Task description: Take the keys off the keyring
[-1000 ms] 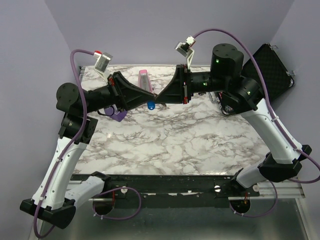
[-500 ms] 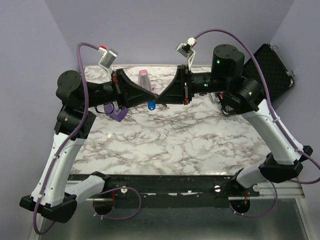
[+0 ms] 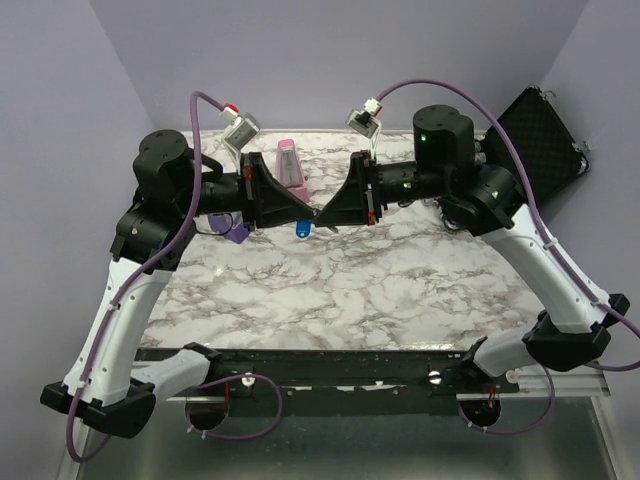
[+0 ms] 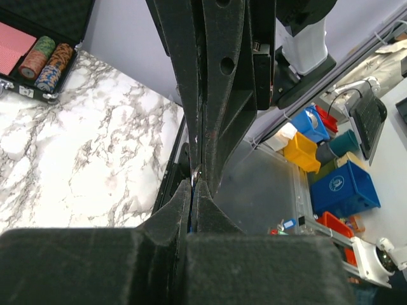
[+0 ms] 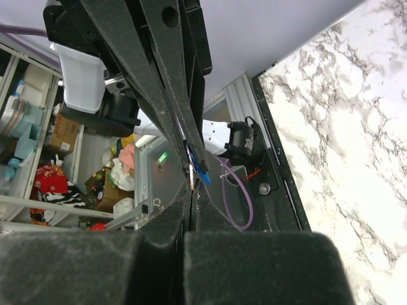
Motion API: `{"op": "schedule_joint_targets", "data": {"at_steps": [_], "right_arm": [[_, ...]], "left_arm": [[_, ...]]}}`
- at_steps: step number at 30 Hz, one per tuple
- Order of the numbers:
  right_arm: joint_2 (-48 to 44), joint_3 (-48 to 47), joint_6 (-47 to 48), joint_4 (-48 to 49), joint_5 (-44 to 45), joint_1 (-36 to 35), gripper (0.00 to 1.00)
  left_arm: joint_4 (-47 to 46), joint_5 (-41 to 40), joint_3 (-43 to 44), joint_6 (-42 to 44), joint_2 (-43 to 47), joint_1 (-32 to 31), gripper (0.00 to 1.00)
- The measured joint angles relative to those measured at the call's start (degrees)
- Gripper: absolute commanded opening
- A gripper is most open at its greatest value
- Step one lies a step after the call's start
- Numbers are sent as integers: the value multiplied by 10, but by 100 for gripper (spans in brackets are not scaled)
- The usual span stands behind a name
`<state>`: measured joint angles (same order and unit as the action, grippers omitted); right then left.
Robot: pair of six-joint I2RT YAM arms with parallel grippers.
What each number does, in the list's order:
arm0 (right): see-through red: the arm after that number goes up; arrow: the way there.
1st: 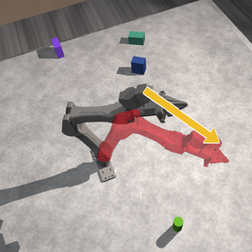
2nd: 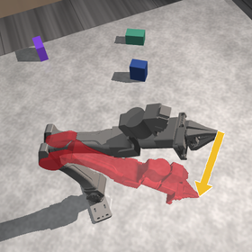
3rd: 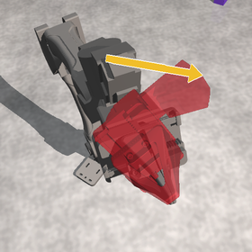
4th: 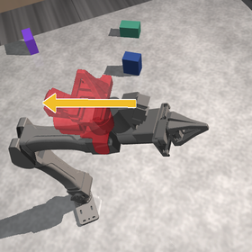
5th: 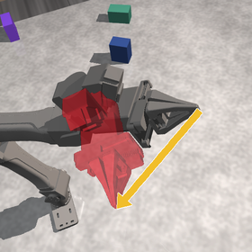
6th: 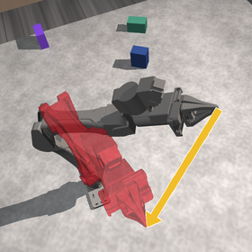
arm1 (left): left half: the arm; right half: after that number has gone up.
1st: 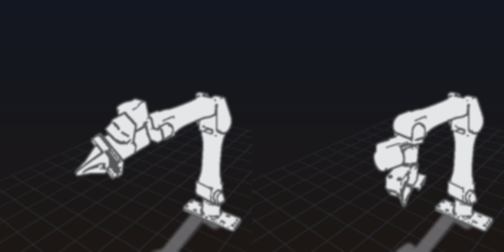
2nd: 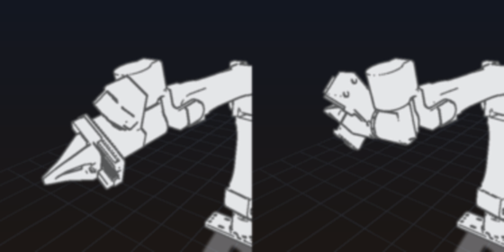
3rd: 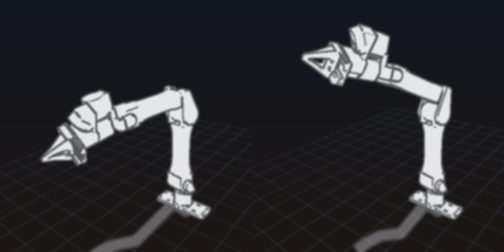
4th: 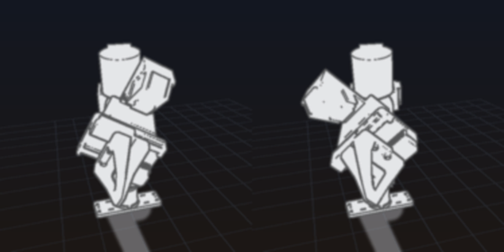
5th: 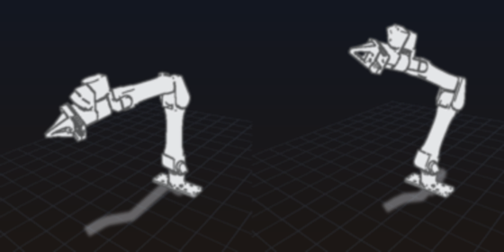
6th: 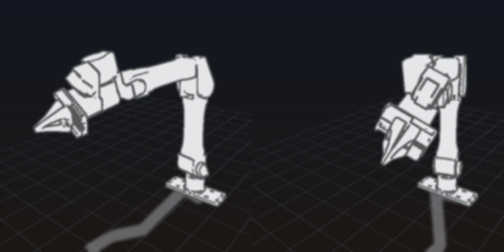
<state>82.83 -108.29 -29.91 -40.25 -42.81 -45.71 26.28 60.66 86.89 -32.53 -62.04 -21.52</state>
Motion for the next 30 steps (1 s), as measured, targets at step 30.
{"op": "schedule_joint_targets", "data": {"at_steps": [30], "right_arm": [[-10,23,26,-108,10,-12,1]], "left_arm": [[143,36,-4,191,-21,-46,0]]}}
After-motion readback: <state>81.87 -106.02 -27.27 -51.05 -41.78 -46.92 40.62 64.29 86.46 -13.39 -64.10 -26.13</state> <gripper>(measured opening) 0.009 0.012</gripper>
